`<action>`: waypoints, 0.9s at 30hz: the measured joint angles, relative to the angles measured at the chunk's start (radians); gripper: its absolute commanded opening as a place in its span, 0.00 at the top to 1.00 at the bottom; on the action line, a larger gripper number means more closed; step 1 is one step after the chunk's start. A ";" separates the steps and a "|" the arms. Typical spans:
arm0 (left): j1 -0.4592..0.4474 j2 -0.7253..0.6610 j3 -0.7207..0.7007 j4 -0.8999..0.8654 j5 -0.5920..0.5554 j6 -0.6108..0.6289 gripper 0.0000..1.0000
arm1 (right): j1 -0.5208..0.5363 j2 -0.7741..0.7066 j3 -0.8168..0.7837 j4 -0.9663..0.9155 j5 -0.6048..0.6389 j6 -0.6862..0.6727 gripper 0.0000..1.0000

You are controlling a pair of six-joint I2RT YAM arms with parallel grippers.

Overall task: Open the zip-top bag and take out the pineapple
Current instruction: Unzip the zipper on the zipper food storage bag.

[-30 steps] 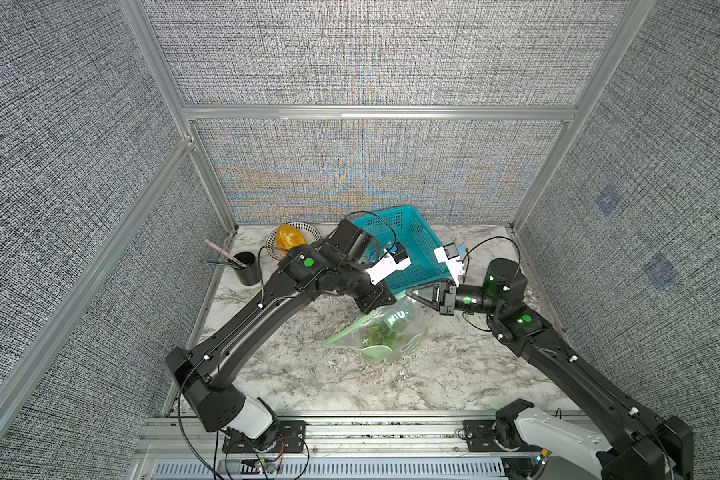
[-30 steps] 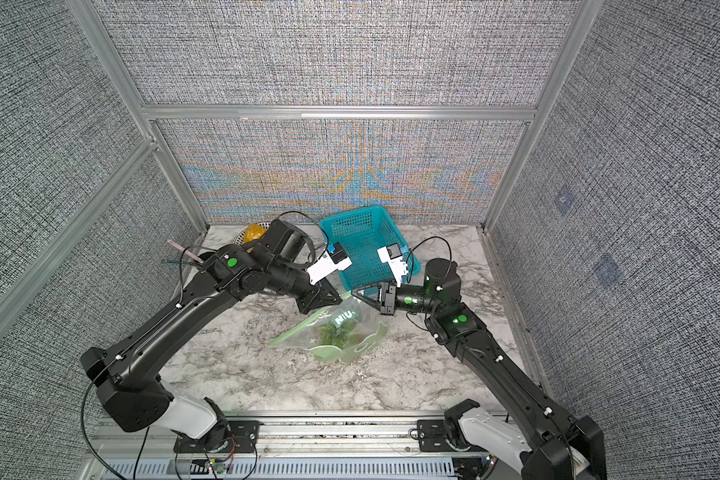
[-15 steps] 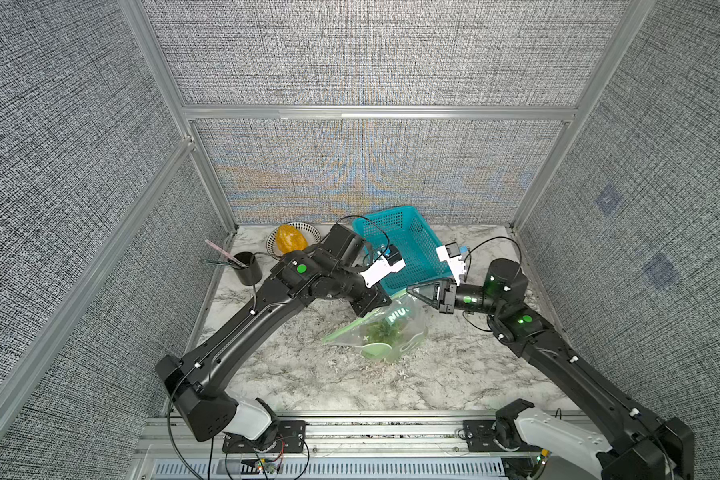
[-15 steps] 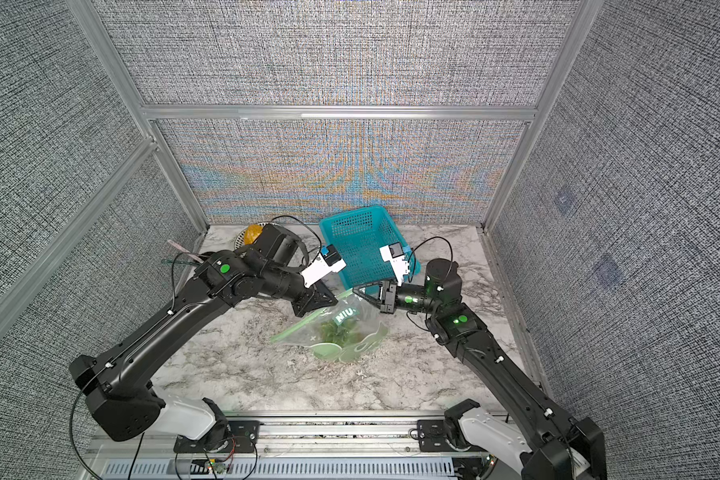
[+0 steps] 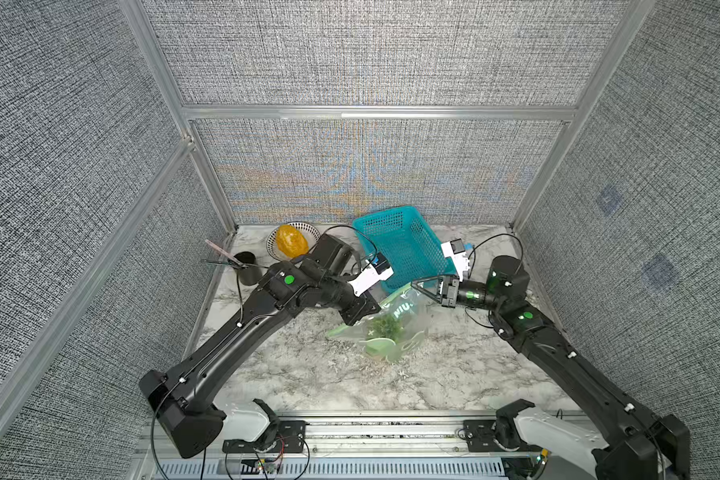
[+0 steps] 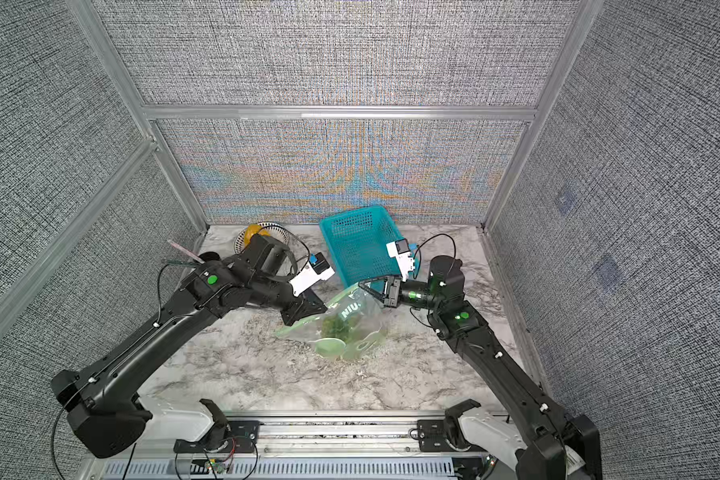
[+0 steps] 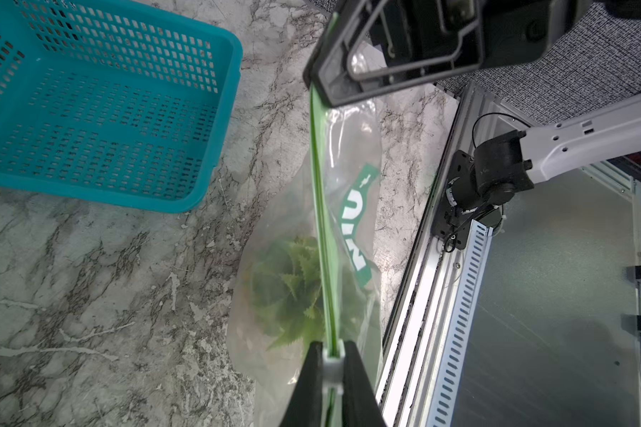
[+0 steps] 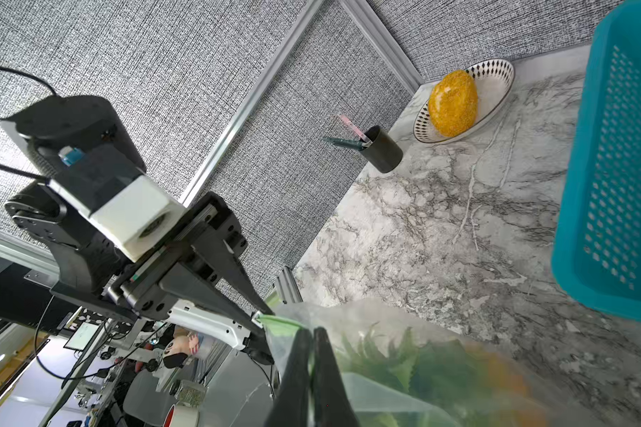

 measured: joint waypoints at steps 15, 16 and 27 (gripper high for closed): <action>0.025 -0.169 -0.134 -0.070 -0.047 -0.046 0.97 | -0.050 0.043 -0.005 0.001 0.014 0.001 1.00; 0.026 -0.180 -0.139 -0.079 -0.051 -0.050 0.97 | -0.054 0.043 -0.007 0.001 0.017 0.001 1.00; 0.037 -0.261 -0.178 -0.156 -0.093 -0.072 0.96 | -0.071 0.039 -0.031 0.004 0.033 0.017 1.00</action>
